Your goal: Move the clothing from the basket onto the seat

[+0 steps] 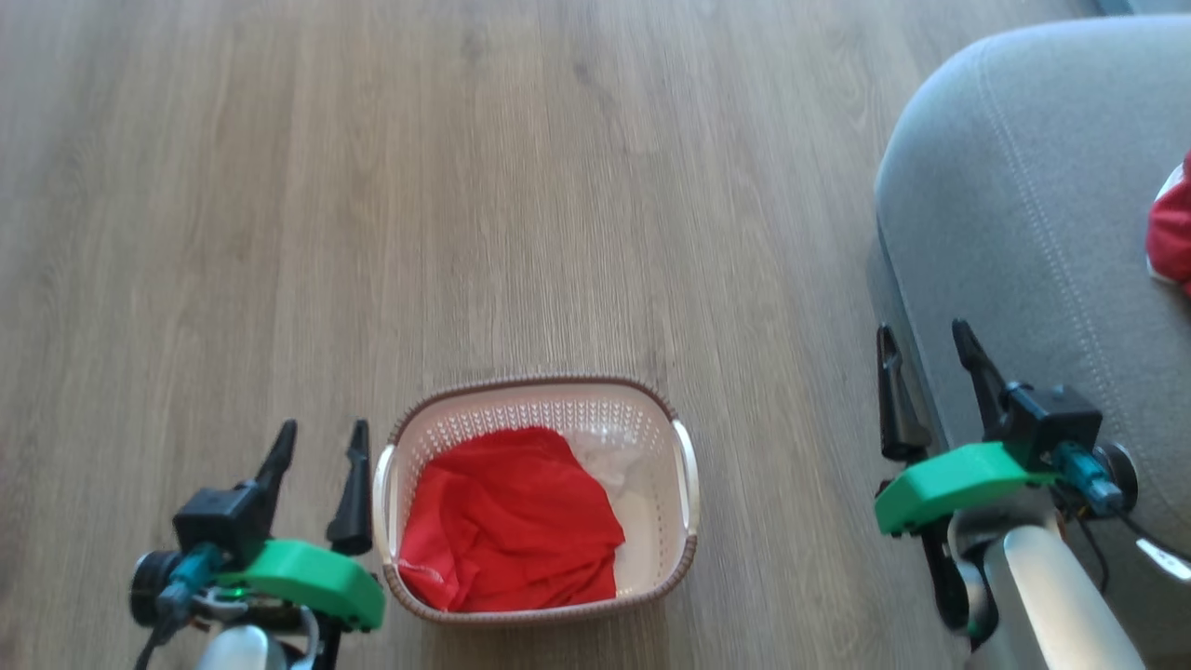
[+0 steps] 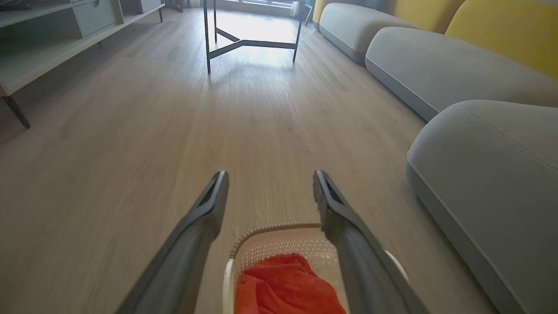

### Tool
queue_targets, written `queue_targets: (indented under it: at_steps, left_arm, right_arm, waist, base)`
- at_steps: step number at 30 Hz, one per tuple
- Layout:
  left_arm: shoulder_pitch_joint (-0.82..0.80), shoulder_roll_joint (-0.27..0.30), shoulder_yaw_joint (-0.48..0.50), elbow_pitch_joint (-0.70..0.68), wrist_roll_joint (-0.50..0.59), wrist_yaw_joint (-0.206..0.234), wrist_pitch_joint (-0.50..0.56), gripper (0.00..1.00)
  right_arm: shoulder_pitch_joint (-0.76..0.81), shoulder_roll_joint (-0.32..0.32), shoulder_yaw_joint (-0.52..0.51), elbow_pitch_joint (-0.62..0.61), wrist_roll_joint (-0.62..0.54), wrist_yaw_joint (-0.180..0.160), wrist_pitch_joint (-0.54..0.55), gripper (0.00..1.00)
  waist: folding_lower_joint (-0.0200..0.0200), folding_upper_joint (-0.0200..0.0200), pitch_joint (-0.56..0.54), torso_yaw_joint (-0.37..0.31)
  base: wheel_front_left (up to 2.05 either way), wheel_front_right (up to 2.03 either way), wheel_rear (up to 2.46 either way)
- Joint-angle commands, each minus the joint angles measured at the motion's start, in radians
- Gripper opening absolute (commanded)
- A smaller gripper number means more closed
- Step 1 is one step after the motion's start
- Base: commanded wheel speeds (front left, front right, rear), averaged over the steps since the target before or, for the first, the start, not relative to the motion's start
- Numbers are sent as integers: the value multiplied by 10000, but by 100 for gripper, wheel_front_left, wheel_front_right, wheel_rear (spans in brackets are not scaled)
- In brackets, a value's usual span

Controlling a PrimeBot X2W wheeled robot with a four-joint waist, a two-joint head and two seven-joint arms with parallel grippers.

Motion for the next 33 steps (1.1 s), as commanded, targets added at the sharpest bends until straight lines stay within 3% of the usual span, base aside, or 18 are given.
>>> queue_targets:
  at_steps: [1, 21, 33]
  left_arm:
    - [-534, 126, 47, -182, -102, 8, -49, 100]
    - [-2845, 895, -2140, 1873, -828, 8, -49, 100]
    - [-5516, 1243, -3409, 5304, -226, 8, -49, 100]
  right_arm:
    - [-589, 25, 269, -499, -104, 69, -49, 100]
    - [-2494, 228, 690, -1159, -172, 69, -49, 100]
    - [-3218, 233, 900, -1422, 264, 69, -49, 100]
  waist:
    - [0, 0, 480, -80]
    - [0, 0, 4168, -1001]
    - [0, 0, 6078, -1602]
  base:
    - [0, 0, 0]
    - [0, 0, 0]
    - [0, 0, 0]
